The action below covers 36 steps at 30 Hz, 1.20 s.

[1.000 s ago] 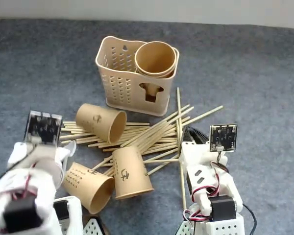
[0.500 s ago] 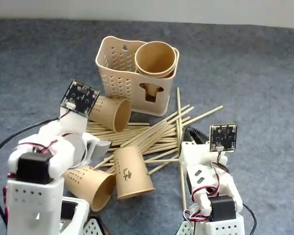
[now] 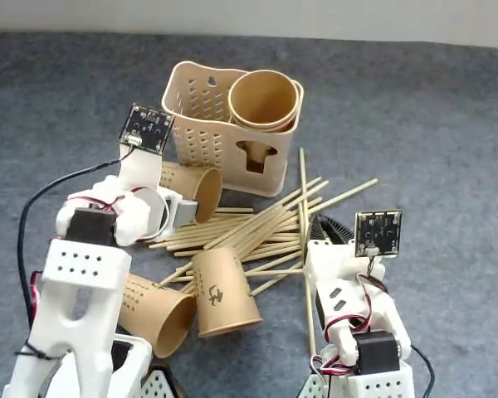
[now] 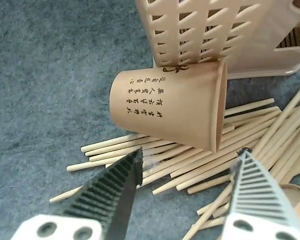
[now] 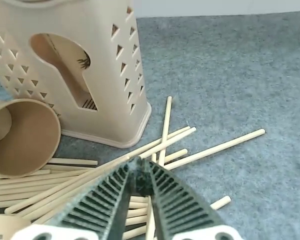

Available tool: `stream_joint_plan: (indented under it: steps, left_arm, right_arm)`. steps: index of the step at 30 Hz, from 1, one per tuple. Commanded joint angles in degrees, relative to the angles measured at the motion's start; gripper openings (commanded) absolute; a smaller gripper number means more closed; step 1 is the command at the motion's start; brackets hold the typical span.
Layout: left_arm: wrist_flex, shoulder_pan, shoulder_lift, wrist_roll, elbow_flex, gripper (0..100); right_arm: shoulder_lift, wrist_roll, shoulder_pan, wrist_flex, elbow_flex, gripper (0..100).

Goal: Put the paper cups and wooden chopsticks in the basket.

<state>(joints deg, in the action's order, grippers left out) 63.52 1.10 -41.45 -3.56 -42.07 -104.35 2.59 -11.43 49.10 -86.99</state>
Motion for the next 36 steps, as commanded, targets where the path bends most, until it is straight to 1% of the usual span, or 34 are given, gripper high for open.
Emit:
stream_joint_plan:
  steps: [1,9,12,18,26,31,36]
  left_arm:
    - [-5.8,1.6,2.1,0.7,-1.6,28]
    - [-14.9,1.8,5.4,0.7,-6.8,28]
    - [-17.0,1.5,6.6,0.7,-8.0,28]
    - [-17.0,-0.1,6.6,0.3,-7.8,22]
    - [-17.0,-3.3,6.6,0.2,-7.7,22]
    - [-17.1,-4.1,6.6,0.2,-7.5,21]
    - [-19.8,-6.5,7.0,0.2,-8.0,21]
  right_arm:
    - [-0.2,-1.2,0.3,-1.5,0.2,0.7]
    - [-0.2,-1.3,0.3,-1.5,0.2,0.7]
    - [-0.2,-1.3,0.3,-1.5,0.2,0.7]
    - [-0.2,-1.4,0.3,-1.5,0.2,0.7]
    - [-0.2,-1.4,0.3,-1.5,0.2,0.7]
    - [-0.2,-1.4,0.3,-1.5,0.2,0.7]
    - [-0.2,-1.4,0.3,-1.5,0.2,0.7]
